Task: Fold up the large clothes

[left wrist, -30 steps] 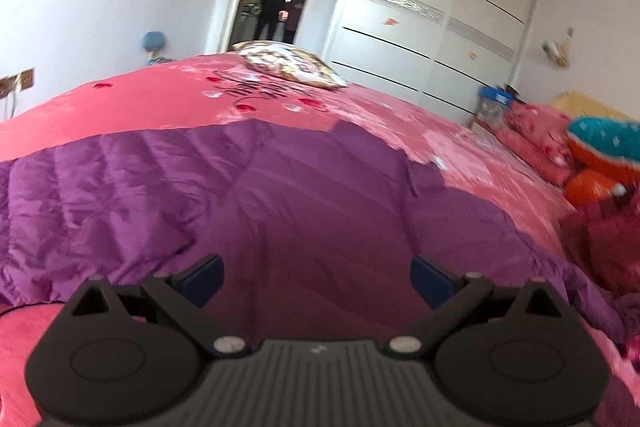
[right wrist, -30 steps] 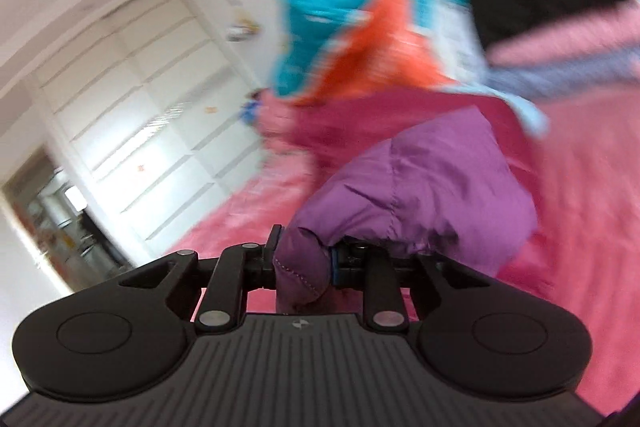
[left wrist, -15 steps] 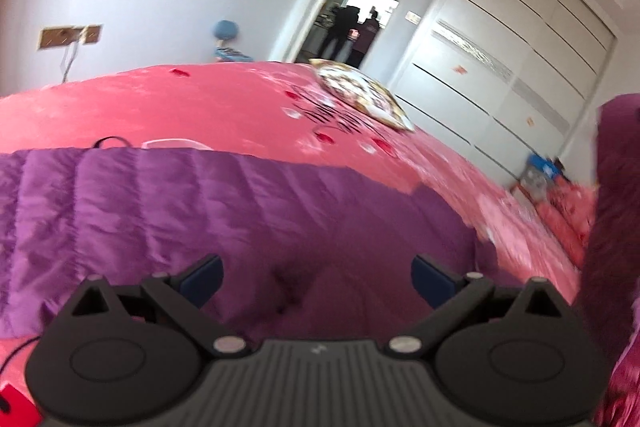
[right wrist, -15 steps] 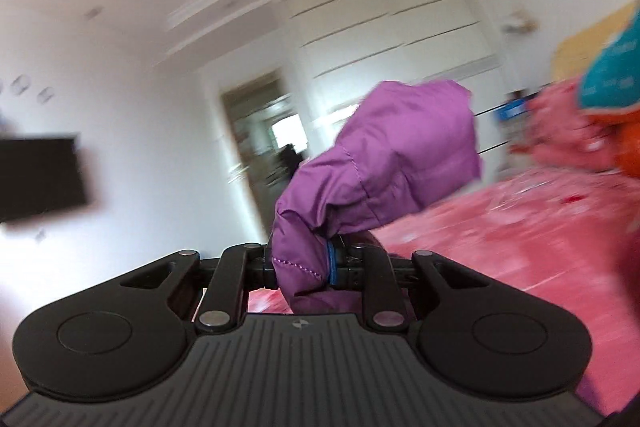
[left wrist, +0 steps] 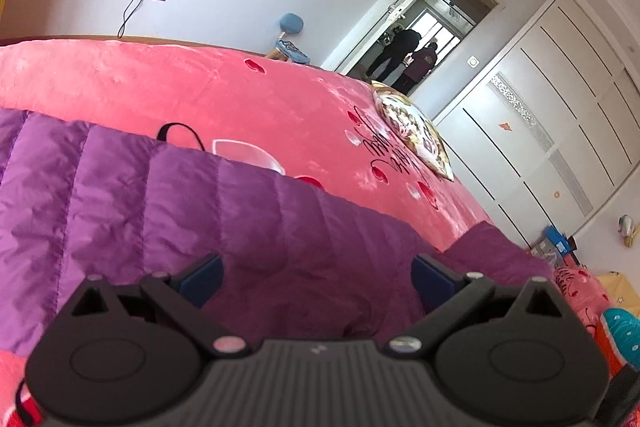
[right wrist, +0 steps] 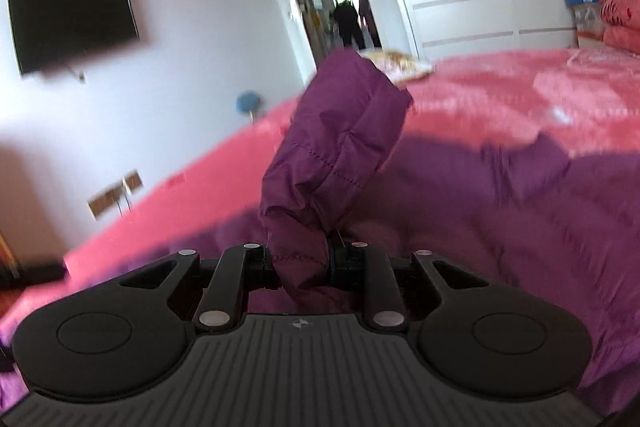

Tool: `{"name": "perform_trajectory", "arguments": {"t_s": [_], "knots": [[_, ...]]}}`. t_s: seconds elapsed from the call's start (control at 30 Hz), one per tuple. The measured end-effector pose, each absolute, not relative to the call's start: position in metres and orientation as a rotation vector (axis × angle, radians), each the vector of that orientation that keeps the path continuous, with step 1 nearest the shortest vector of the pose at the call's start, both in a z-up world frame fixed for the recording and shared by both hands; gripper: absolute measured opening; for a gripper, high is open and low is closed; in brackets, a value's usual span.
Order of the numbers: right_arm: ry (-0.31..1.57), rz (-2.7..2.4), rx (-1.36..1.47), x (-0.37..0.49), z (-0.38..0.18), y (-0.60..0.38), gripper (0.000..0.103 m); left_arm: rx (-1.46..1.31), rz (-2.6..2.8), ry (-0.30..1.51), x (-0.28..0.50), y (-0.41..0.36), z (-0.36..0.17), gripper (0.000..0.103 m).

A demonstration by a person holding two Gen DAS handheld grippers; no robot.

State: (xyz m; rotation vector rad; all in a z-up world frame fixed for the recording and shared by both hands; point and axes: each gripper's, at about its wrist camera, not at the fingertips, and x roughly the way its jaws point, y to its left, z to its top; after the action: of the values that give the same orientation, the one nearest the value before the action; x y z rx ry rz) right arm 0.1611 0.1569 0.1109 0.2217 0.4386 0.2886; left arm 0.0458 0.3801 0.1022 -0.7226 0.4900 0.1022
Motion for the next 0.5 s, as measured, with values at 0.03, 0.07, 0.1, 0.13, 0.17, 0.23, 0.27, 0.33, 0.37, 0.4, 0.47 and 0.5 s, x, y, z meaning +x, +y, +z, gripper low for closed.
{"name": "perform_trajectory", "arguments": {"t_s": [0.03,0.07,0.1,0.13,0.17,0.23,0.27,0.33,0.37,0.4,0.47,0.5], "knots": [[0.453,0.282,0.216,0.16,0.11,0.16,0.031,-0.72,0.095,0.49,0.046,0.38,0.103,0.1],[0.466,0.282,0.216,0.161,0.107,0.161,0.033,-0.715,0.088,0.489,0.046,0.379,0.103,0.1],[0.48,0.286,0.215,0.161,0.106,0.161,0.043,-0.71,0.082,0.489,0.046,0.379,0.103,0.1],[0.487,0.29,0.216,0.159,0.106,0.162,0.063,-0.705,0.075,0.488,0.047,0.378,0.103,0.1],[0.491,0.295,0.218,0.156,0.105,0.162,0.074,-0.701,0.07,0.488,0.048,0.378,0.103,0.1],[0.495,0.31,0.218,0.135,0.097,0.169,0.099,-0.696,0.06,0.484,0.048,0.376,0.103,0.1],[0.498,0.317,0.216,0.136,0.095,0.162,0.1,-0.692,0.053,0.478,0.047,0.375,0.103,0.1],[0.512,0.329,0.204,0.127,0.097,0.161,0.103,-0.682,0.036,0.465,0.045,0.373,0.105,0.1],[0.518,0.334,0.202,0.123,0.098,0.157,0.103,-0.674,0.025,0.458,0.045,0.372,0.106,0.1],[0.521,0.34,0.203,0.118,0.098,0.155,0.103,-0.664,0.016,0.452,0.044,0.37,0.107,0.1],[0.519,0.341,0.216,0.106,0.103,0.144,0.103,-0.63,-0.004,0.444,0.043,0.364,0.109,0.1],[0.514,0.334,0.225,0.101,0.106,0.138,0.103,-0.615,-0.012,0.442,0.043,0.36,0.11,0.1]]}}
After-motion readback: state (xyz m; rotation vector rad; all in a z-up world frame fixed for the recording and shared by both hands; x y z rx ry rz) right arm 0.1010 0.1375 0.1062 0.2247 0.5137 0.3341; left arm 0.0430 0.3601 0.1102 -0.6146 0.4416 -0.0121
